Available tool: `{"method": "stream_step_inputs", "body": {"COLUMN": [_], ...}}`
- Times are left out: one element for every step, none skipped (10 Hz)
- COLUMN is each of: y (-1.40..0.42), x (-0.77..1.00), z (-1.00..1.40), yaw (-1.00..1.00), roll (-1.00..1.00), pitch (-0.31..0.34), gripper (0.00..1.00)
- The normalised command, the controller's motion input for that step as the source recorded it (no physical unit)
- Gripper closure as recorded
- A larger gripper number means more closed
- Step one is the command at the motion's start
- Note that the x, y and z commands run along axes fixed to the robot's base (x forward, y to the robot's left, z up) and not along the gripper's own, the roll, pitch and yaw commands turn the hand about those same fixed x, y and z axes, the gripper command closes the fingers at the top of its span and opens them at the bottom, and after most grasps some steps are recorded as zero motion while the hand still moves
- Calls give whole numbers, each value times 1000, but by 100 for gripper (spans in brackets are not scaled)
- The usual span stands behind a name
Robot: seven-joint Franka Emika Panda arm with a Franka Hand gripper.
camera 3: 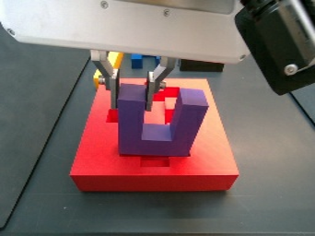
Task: Pick up the purple object. Move up. Place the purple object on the fixture. Regrasp the purple object. Move to above the board. Insert the purple object.
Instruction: Insert the purple object.
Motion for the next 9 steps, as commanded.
{"method": "stream_step_inputs", "body": {"y": [0, 6, 17, 0, 0, 0, 0, 0, 0], "x": [0, 0, 0, 6, 9, 0, 0, 0, 0], "z": [-94, -126, -134, -206, -237, -234, -277, -400, -326], "yaw": [0, 0, 0, 0, 0, 0, 0, 0, 0], "roll": [-33, -24, -4, 0, 10, 4, 0, -166, -196], "pitch": [-53, -41, -34, -84, -107, -134, -243, -389, -419], "gripper": [100, 100, 100, 100, 100, 100, 100, 100, 100]}}
